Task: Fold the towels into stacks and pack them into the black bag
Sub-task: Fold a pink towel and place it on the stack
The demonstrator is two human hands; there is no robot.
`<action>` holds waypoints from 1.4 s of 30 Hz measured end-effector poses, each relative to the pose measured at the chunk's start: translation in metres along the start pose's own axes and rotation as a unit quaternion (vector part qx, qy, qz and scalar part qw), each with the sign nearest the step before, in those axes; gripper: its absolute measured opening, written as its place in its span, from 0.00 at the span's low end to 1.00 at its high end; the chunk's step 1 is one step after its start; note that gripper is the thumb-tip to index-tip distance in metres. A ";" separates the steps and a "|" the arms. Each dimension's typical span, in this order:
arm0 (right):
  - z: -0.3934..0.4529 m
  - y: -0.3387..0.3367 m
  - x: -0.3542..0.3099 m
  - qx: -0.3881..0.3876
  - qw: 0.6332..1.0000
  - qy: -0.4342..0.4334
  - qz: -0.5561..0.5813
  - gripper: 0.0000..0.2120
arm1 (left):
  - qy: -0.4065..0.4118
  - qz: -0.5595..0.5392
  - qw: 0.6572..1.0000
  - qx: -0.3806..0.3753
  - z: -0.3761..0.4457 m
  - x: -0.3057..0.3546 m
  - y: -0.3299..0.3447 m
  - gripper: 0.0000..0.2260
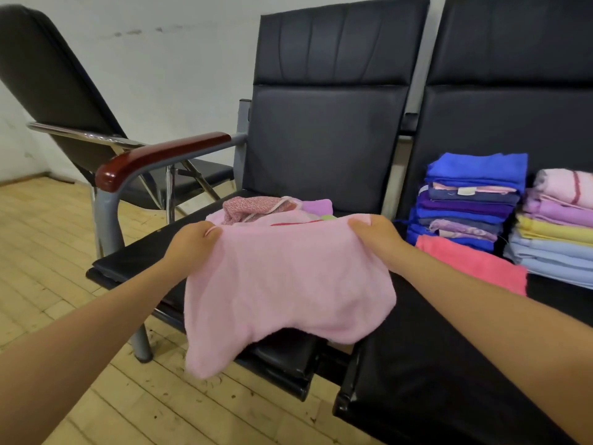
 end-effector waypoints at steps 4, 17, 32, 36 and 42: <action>0.047 0.020 -0.003 0.022 0.998 0.002 -0.056 0.10 | -0.034 -0.008 0.998 0.042 0.034 -0.023 0.016 0.16; 0.159 0.092 -0.003 -0.075 0.991 -0.030 -0.107 0.09 | -0.078 -0.066 0.993 -0.065 0.055 -0.075 0.056 0.09; 0.151 0.072 0.024 -0.089 0.964 -0.120 -0.221 0.06 | -0.152 -0.029 0.955 -0.254 0.040 -0.063 0.035 0.13; 0.142 0.076 0.014 -0.027 0.974 -0.119 -0.189 0.05 | -0.224 -0.102 0.954 -0.173 0.035 -0.063 0.023 0.12; 0.130 0.037 -0.024 0.017 0.959 -0.133 -0.251 0.06 | -0.153 -0.046 0.984 -0.074 0.031 -0.042 -0.017 0.12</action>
Point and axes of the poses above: each hand's wrist, its own z-axis towards the middle knuckle, its own y-axis out of the palm, x = y × z, the point moved 3 cm from there along z, towards the middle knuckle, and after that the axes turned 15 degrees about -z, right-handed, at the moved point
